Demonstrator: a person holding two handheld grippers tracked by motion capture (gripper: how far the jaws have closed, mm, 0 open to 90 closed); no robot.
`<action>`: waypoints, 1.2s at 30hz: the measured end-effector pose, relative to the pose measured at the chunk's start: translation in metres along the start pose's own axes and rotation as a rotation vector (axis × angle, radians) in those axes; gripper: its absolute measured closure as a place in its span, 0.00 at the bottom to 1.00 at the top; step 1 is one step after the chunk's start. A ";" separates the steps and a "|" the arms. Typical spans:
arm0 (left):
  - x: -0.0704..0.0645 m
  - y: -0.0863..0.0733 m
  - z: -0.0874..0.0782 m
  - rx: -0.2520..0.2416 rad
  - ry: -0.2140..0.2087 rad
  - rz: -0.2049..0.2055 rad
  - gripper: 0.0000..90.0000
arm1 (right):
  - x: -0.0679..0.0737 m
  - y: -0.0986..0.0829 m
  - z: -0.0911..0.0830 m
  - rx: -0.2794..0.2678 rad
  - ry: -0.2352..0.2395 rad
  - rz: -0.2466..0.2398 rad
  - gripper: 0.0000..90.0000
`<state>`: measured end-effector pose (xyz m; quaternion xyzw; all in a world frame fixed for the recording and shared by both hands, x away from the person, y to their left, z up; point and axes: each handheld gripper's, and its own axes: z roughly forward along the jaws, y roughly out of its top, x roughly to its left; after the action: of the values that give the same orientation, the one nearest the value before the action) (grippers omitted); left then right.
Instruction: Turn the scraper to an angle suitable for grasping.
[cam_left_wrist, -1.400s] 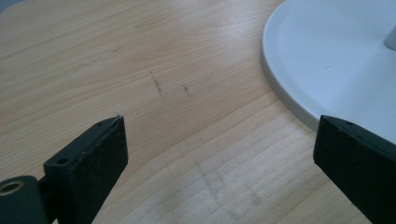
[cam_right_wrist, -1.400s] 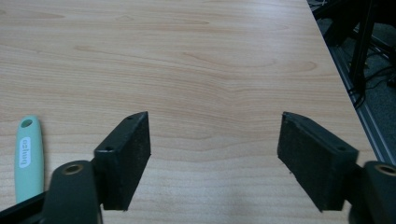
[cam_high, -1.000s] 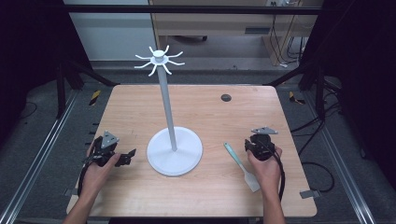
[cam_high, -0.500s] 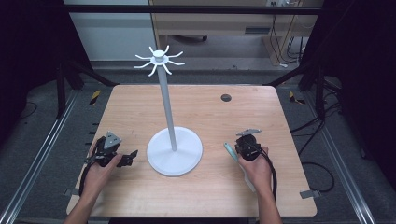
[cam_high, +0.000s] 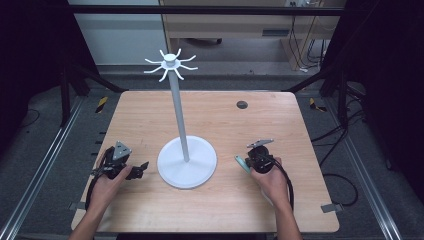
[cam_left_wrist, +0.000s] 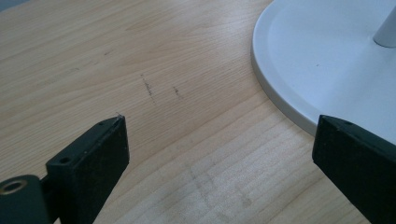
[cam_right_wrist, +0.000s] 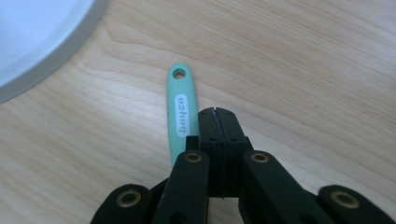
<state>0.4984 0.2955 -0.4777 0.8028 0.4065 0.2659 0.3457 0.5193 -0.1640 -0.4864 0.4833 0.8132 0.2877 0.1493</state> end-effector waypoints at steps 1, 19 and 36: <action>0.000 0.000 0.000 -0.002 0.001 -0.001 0.04 | 0.002 0.000 0.001 0.000 0.021 -0.002 1.00; -0.001 0.000 0.000 -0.008 -0.007 -0.005 0.04 | 0.022 0.021 -0.031 0.020 -0.025 -0.114 0.93; 0.001 0.000 -0.001 -0.014 -0.014 -0.018 0.04 | 0.028 0.050 -0.024 0.183 -0.012 -0.173 0.71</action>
<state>0.4981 0.2969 -0.4773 0.7985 0.4095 0.2602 0.3564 0.5278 -0.1291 -0.4361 0.4246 0.8739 0.1953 0.1339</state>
